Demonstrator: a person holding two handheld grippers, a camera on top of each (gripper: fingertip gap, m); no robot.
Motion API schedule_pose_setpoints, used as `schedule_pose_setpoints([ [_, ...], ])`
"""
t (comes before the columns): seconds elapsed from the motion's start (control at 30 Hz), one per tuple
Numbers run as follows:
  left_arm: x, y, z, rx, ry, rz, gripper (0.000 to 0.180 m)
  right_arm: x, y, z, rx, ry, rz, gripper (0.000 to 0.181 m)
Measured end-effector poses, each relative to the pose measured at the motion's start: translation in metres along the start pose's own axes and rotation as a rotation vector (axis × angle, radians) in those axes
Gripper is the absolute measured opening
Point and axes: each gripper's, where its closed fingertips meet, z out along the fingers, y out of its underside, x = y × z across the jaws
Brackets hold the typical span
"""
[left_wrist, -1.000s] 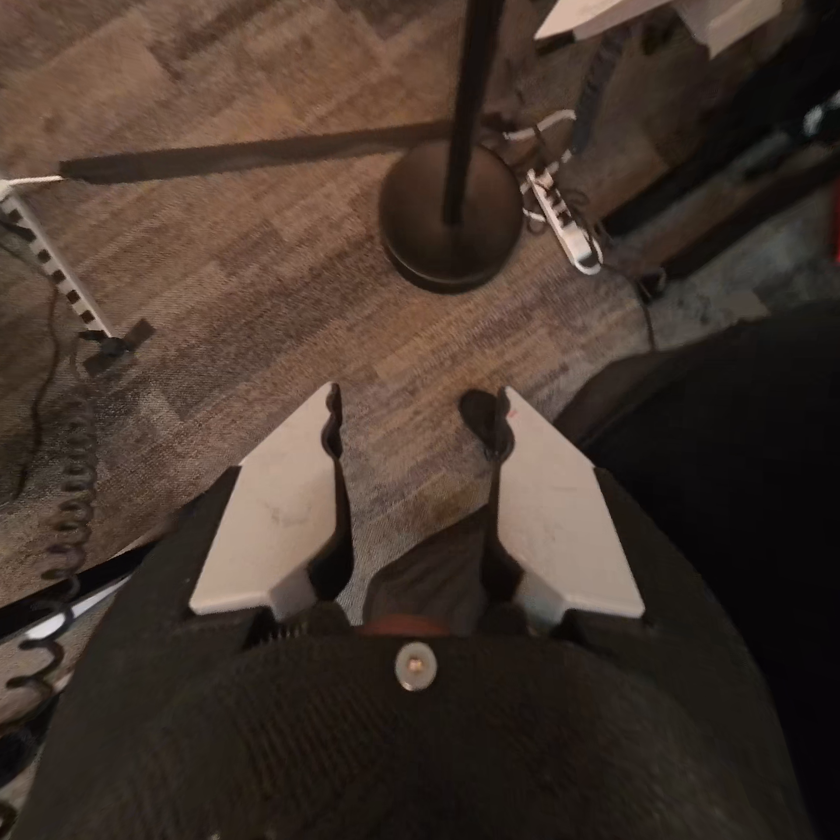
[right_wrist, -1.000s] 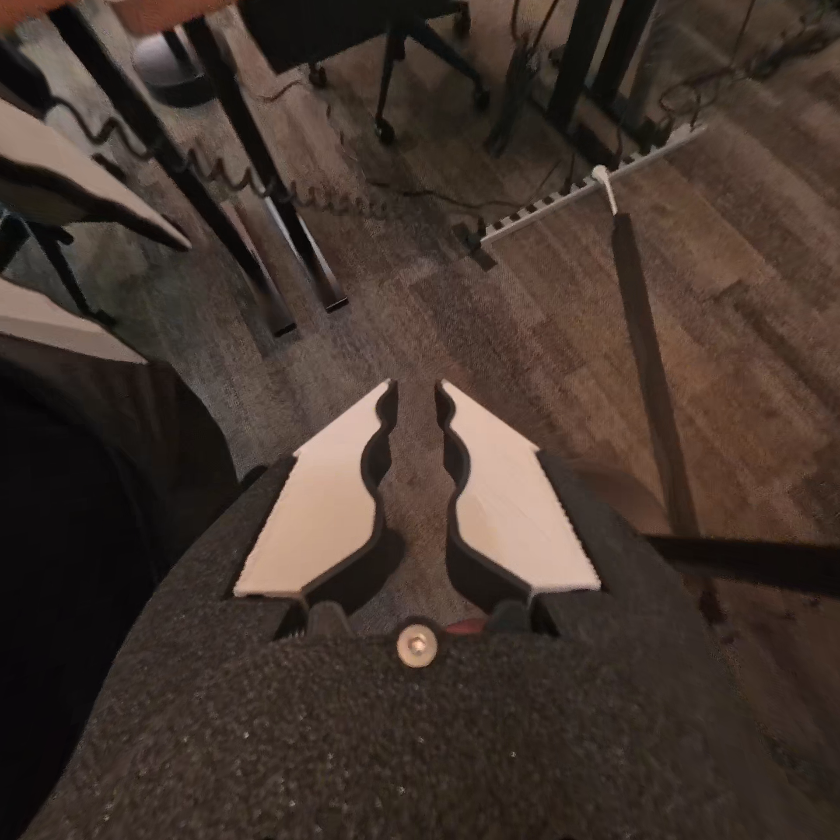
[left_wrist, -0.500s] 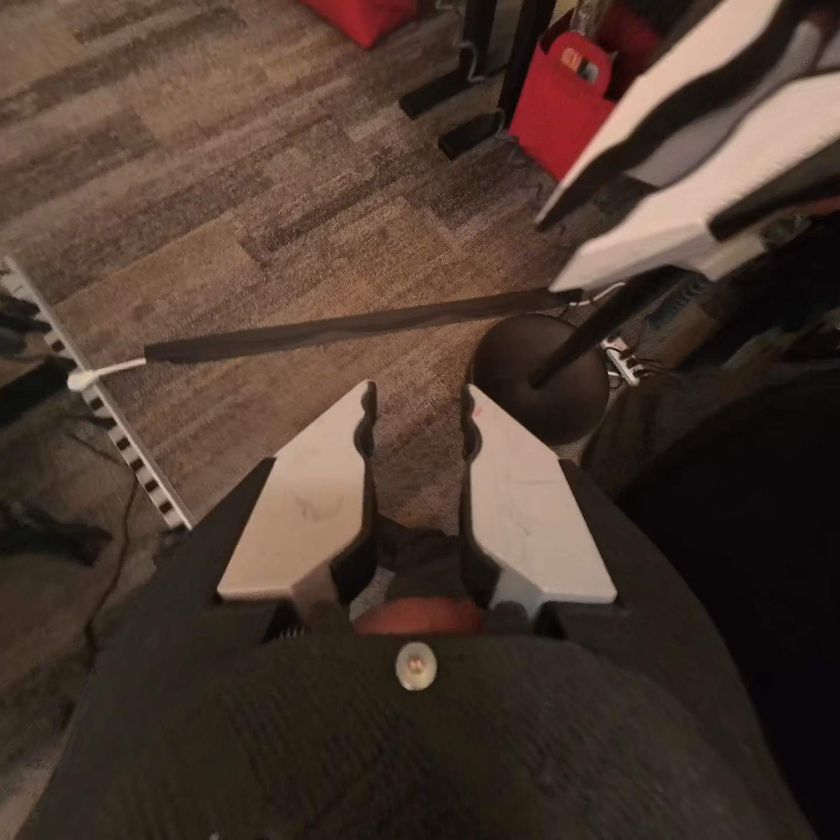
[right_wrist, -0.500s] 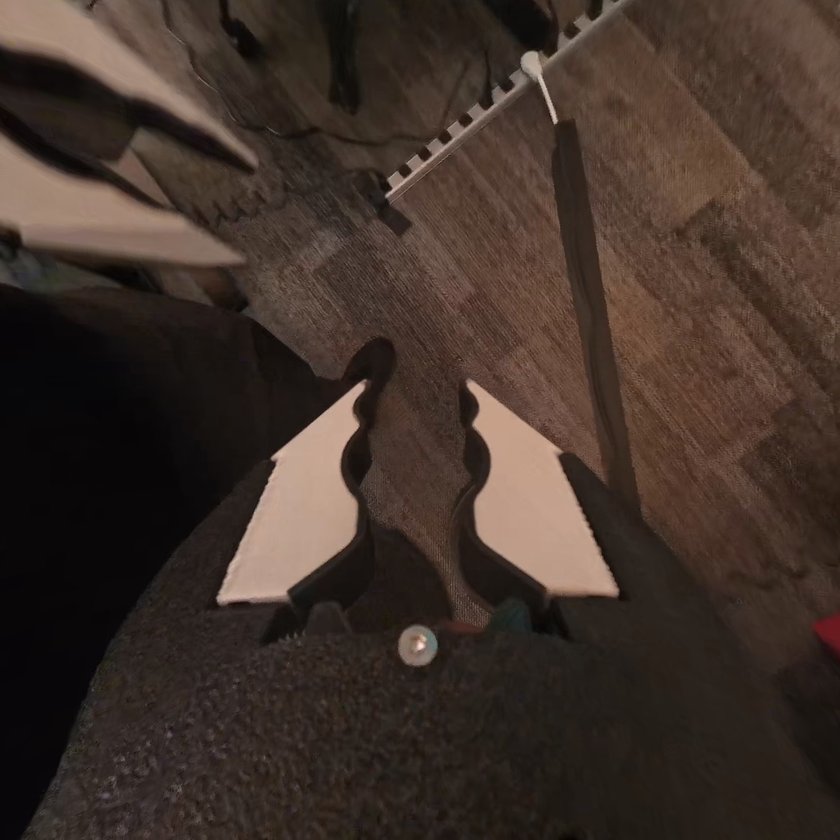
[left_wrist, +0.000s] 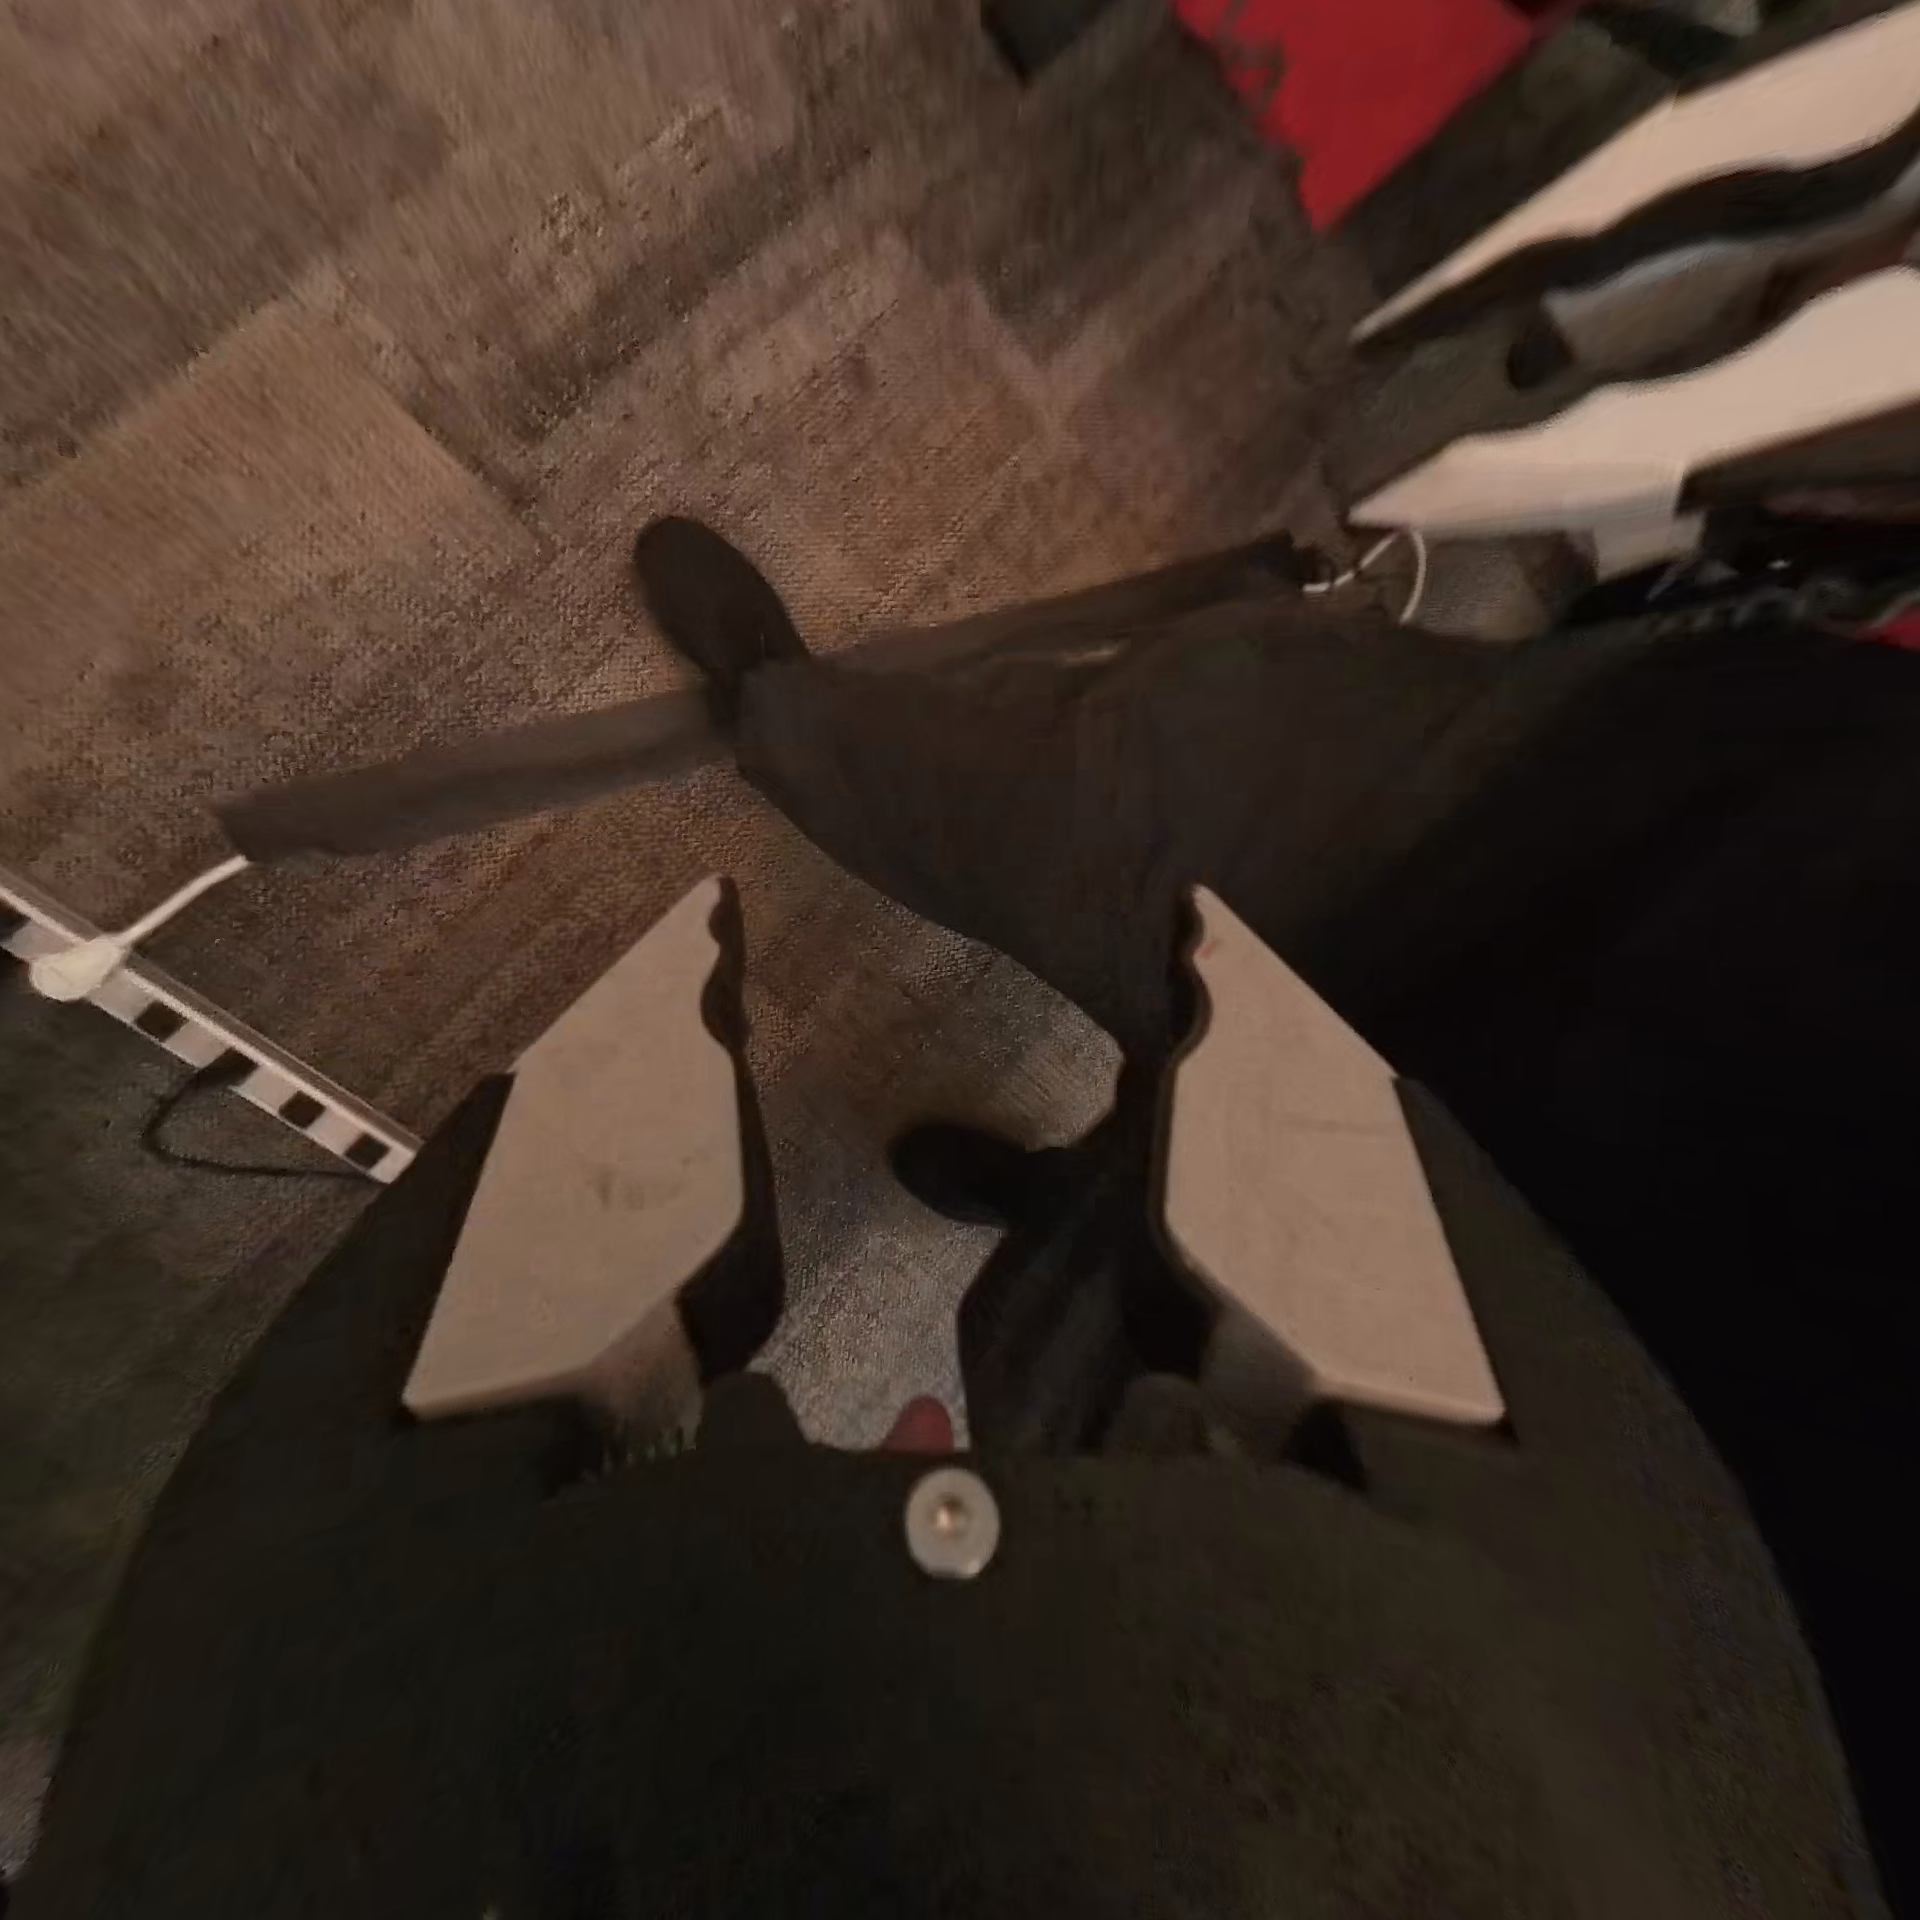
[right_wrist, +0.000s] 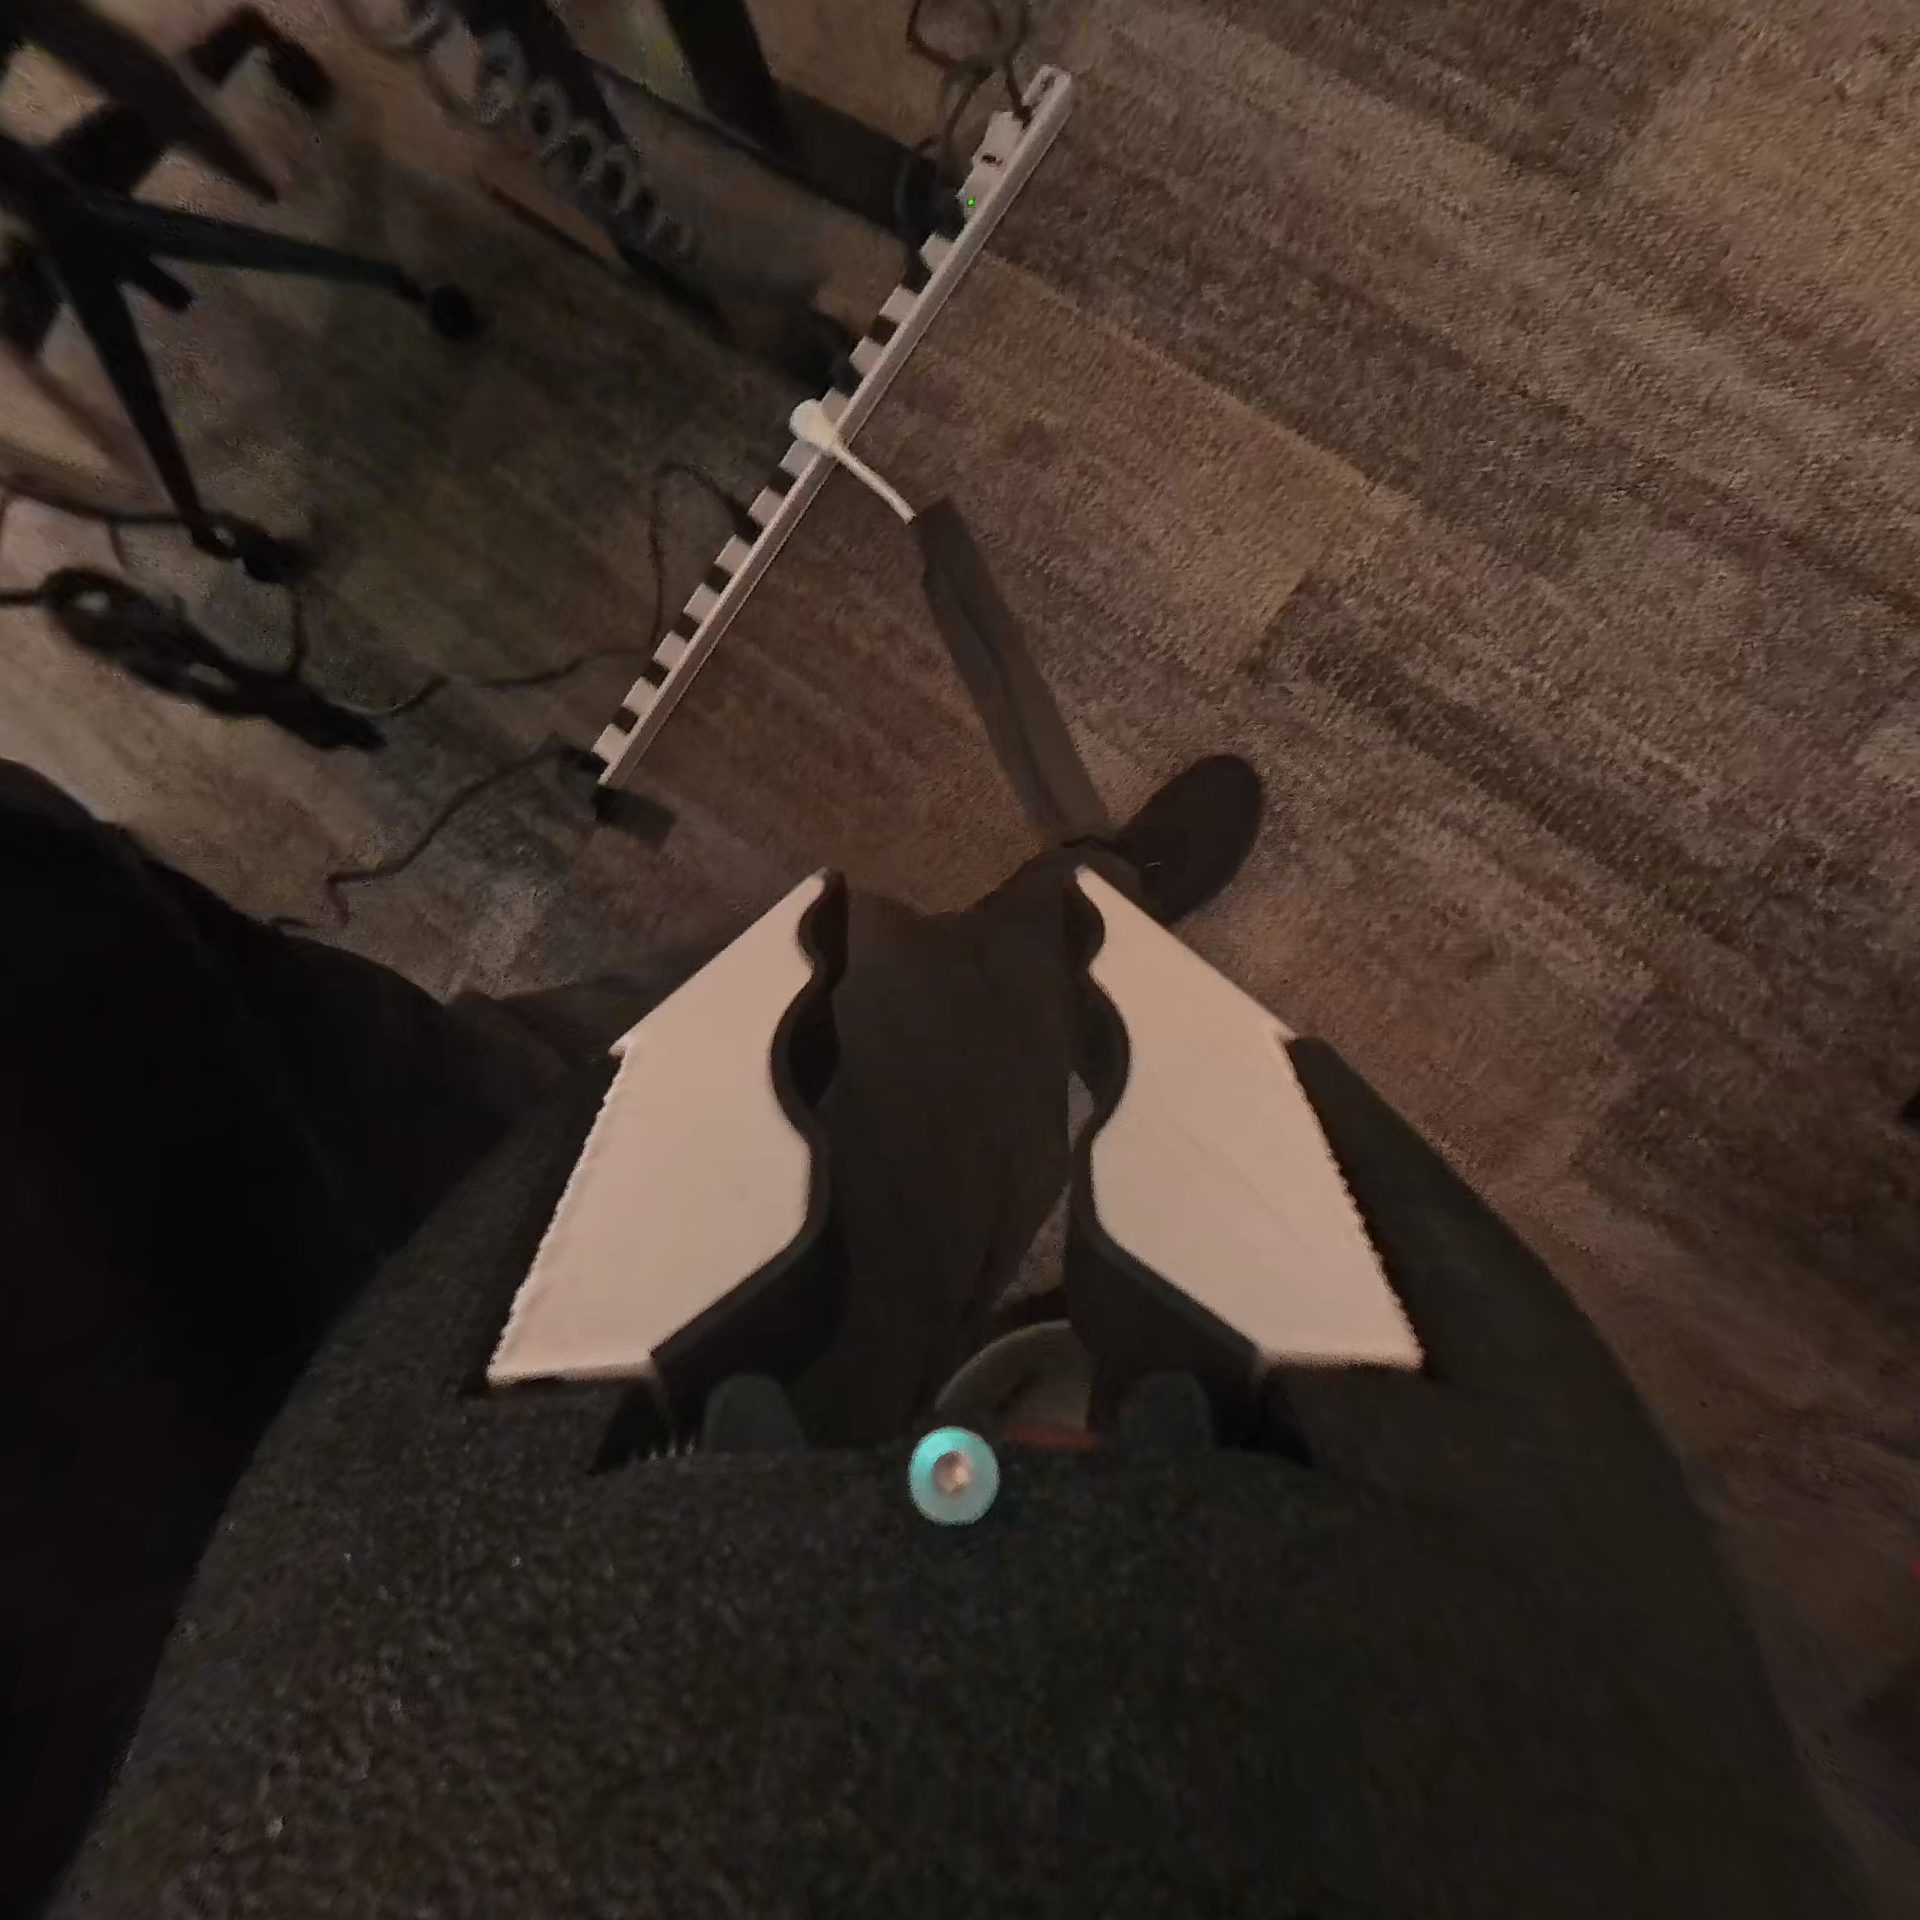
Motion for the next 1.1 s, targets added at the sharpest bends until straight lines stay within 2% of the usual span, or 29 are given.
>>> schedule_pose_setpoints([
  [0.07, -0.035, -0.026, 0.006, -0.032, -0.027, -0.03, 0.068, 0.049, -0.032, 0.023, -0.027, -0.021, 0.046, 0.04],
  [0.2, -0.093, -0.097, -0.003, -0.09, -0.05, -0.053, 0.075, 0.135, -0.12, 0.041, -0.045, -0.049, 0.028, 0.037],
  [0.33, -0.162, -0.185, -0.009, -0.016, -0.112, -0.105, 0.076, 0.207, -0.211, 0.063, -0.056, -0.061, -0.05, 0.036],
  [0.43, -0.206, -0.238, 0.005, 0.025, -0.05, -0.175, 0.061, 0.252, -0.275, 0.092, -0.056, -0.062, -0.091, 0.034],
  [0.53, -0.251, -0.285, 0.022, 0.027, 0.017, -0.207, 0.057, 0.286, -0.326, 0.129, -0.07, -0.062, -0.056, 0.033],
  [0.63, -0.31, -0.337, 0.034, 0.063, 0.022, -0.137, 0.048, 0.31, -0.37, 0.168, -0.079, -0.058, 0.009, 0.031],
  [0.8, -0.421, -0.439, 0.051, 0.084, 0.103, -0.045, 0.043, 0.355, -0.429, 0.211, -0.186, 0.016, 0.06, 0.026],
  [0.9, -0.487, -0.51, 0.031, 0.117, 0.112, 0.009, 0.042, 0.387, -0.489, 0.218, -0.162, 0.056, 0.079, 0.02],
  [1.1, -0.633, -0.639, -0.024, 0.239, -0.018, 0.096, 0.043, 0.464, -0.604, 0.272, -0.11, 0.081, 0.181, 0.021],
])
